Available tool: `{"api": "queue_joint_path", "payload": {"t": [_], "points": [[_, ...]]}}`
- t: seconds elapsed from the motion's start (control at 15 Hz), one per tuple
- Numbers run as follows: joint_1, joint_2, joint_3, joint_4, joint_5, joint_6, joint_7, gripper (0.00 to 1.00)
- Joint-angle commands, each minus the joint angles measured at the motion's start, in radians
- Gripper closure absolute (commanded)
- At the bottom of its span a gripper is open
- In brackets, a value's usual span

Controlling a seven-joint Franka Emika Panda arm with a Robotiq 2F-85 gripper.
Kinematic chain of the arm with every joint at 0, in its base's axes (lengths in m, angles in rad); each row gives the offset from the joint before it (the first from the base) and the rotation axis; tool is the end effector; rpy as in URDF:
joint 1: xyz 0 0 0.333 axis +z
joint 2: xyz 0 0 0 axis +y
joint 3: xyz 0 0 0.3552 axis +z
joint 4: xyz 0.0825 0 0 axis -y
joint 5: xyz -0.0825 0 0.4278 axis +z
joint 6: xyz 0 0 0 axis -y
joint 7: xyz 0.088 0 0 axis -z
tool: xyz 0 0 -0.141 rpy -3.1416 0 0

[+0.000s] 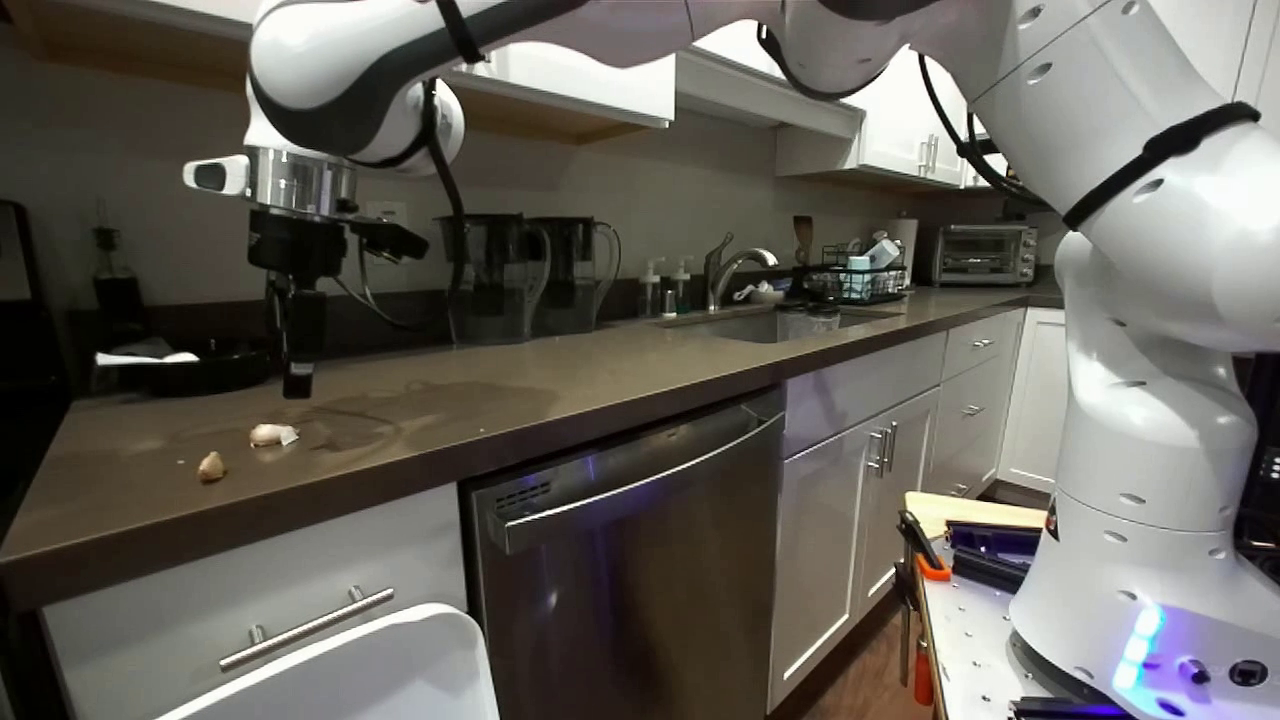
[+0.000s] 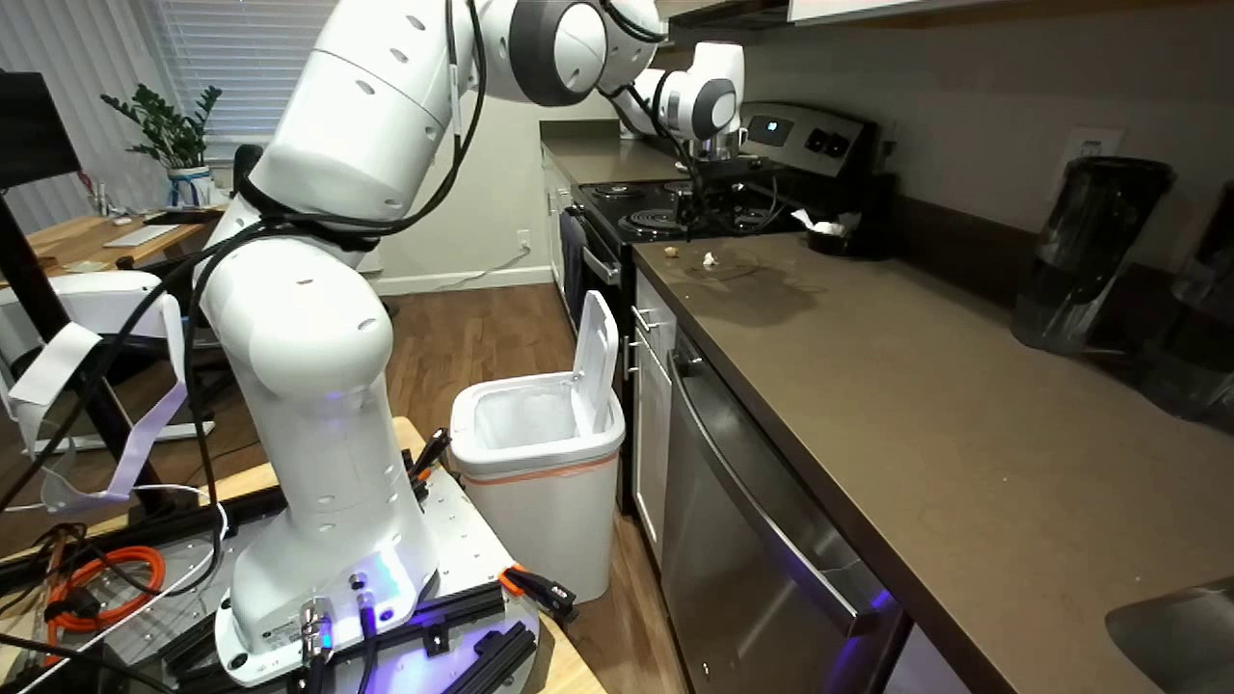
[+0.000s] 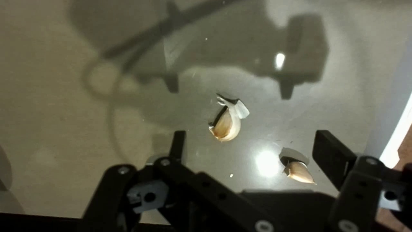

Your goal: Throw a clove of garlic in the bin

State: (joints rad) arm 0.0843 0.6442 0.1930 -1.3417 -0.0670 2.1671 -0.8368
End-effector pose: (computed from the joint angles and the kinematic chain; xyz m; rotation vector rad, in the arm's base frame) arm 0.7943 0.1866 0.3544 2.6648 1.6290 0.3129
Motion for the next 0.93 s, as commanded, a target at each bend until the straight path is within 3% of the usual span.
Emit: {"api": "queue_joint_path", "payload": {"t": [0.0,0.13,0.2,0.27,0.47,0.53,0.87], "points": [[0.002,0.110,0.011,0.150,0.003,-0.043,-0.067,0.00],[0.004,0.153,0.008,0.200,0.001,-0.054,-0.081,0.09],[0.004,0.172,0.009,0.223,0.003,-0.060,-0.086,0.28],[0.003,0.190,0.010,0.245,0.008,-0.069,-0.090,0.19],[0.003,0.238,0.011,0.306,0.015,-0.111,-0.091,0.32],[0.005,0.253,0.010,0.325,0.015,-0.122,-0.091,0.48],[0.016,0.282,0.009,0.397,0.019,-0.205,-0.075,0.83]]}}
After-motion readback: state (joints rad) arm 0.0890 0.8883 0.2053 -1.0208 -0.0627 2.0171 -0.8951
